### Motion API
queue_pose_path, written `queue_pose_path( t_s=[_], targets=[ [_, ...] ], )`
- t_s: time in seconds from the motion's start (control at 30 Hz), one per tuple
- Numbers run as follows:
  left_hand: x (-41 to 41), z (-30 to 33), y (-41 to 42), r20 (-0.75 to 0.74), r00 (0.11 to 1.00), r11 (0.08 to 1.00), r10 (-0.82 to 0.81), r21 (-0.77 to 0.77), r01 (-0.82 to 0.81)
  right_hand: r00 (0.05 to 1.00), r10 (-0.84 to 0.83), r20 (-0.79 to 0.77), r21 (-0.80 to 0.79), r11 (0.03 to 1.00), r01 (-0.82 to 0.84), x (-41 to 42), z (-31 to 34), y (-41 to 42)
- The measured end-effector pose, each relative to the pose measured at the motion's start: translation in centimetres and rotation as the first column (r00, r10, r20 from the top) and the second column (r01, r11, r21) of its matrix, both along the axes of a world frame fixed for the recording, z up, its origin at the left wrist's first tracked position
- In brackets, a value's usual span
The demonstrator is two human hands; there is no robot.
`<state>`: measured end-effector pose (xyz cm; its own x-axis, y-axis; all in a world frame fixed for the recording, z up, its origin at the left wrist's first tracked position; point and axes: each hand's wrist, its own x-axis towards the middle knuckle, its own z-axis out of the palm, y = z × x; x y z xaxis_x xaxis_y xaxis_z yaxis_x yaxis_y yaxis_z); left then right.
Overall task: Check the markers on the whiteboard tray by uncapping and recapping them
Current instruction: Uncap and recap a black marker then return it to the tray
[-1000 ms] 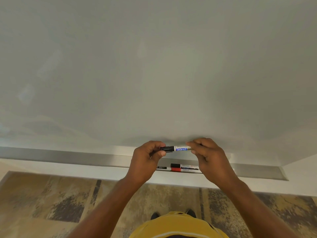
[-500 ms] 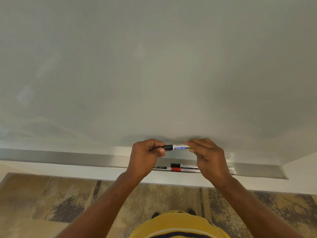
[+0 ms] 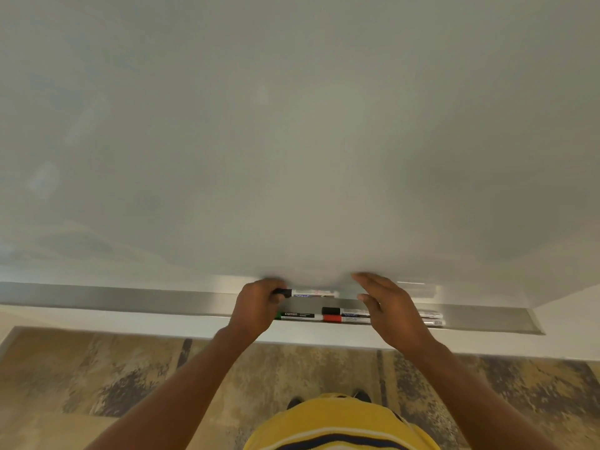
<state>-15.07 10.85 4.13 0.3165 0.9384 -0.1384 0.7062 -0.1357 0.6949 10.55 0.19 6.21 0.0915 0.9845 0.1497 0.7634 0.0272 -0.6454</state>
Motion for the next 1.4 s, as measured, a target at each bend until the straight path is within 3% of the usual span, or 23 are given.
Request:
queue_pose_path(
  t_s=[0.17, 0.33, 0.67, 1.0, 1.23, 1.4],
  targets=[
    [-1.0, -3.7, 0.1, -0.175, 0.985, 0.999, -0.008, -0.042, 0.001, 0.995, -0.092, 0.035, -0.135, 0.986, 0.096, 1.6, -3.1, -1.3],
    [-1.3, -5.1, 0.1, -0.174, 0.984, 0.999, -0.025, -0.049, 0.017, 0.991, -0.116, 0.068, -0.226, 0.966, 0.128, 2.2, -5.3, -1.7],
    [-1.6, -5.5, 0.4, -0.269, 0.955, 0.986, -0.123, 0.078, 0.149, 0.985, 0.045, 0.169, -0.259, 0.966, 0.0, 0.8, -7.9, 0.3],
    [-1.2, -6.1, -0.1, -0.278, 0.942, 0.967, -0.187, 0.115, 0.226, 0.971, 0.092, 0.223, -0.333, 0.943, -0.013, -0.2, -9.9, 0.6],
    [-1.2, -6.4, -0.4, -0.266, 0.942, 0.946, -0.203, 0.196, 0.259, 0.986, -0.024, 0.167, -0.193, 0.98, 0.056, 4.1, -7.9, -0.6],
    [-1.1, -6.6, -0.7, -0.27, 0.929, 0.92, -0.252, 0.232, 0.317, 0.952, -0.158, 0.261, -0.253, 0.941, 0.225, 8.6, -7.4, -3.4]
  ],
)
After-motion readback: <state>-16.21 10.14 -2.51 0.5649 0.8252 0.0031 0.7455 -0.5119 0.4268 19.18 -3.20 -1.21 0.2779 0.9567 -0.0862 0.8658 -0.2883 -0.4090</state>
